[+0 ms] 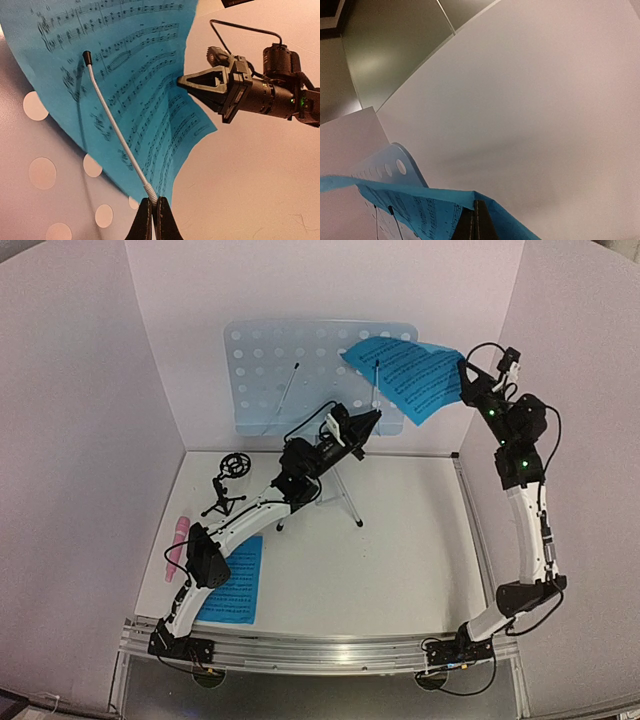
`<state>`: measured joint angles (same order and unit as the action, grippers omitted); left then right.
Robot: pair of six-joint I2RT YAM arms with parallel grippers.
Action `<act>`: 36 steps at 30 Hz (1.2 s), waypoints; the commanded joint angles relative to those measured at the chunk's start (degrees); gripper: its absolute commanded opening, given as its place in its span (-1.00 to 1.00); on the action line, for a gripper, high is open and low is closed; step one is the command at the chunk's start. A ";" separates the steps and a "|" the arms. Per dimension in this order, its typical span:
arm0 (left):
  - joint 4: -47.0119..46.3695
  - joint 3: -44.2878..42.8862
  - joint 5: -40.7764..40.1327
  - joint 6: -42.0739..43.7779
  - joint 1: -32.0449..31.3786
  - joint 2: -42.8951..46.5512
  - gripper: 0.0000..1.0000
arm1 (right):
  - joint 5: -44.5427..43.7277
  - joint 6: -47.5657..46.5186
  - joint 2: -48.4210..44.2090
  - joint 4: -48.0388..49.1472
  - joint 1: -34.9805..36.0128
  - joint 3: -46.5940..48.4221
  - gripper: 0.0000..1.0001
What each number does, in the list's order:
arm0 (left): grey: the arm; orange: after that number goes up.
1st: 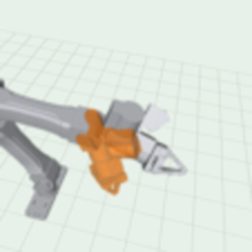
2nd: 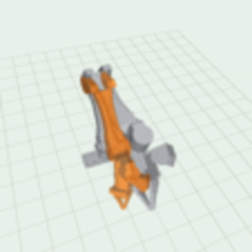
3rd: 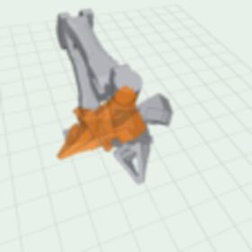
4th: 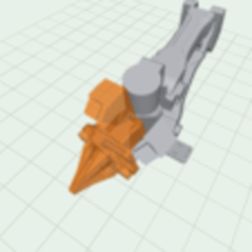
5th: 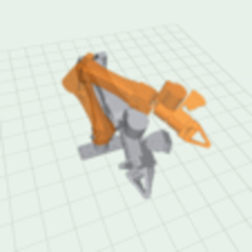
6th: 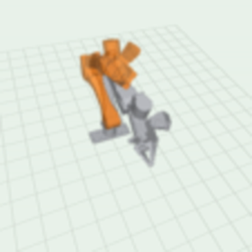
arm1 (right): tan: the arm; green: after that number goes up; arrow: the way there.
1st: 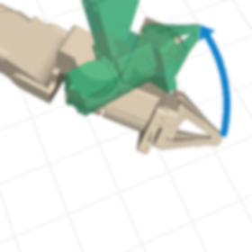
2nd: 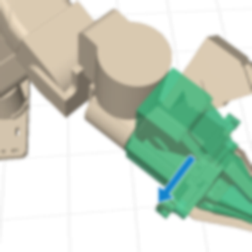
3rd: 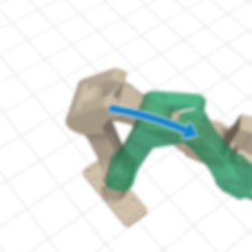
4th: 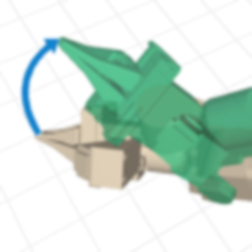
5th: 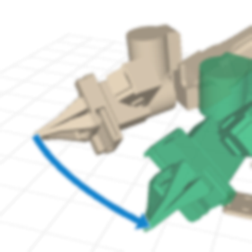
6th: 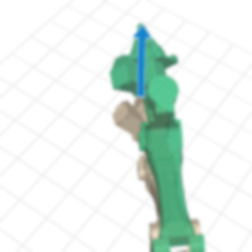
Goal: Pack up the instrument practice props
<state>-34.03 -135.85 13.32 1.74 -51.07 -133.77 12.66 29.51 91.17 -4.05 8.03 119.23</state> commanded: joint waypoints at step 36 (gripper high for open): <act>5.55 -1.03 -3.36 -4.79 1.59 2.48 -0.56 | -25.18 -11.90 -31.69 -15.16 0.14 -29.13 -1.00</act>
<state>-30.50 -136.86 10.78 -3.04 -49.76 -133.56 -13.20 15.78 60.76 -18.06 8.03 91.49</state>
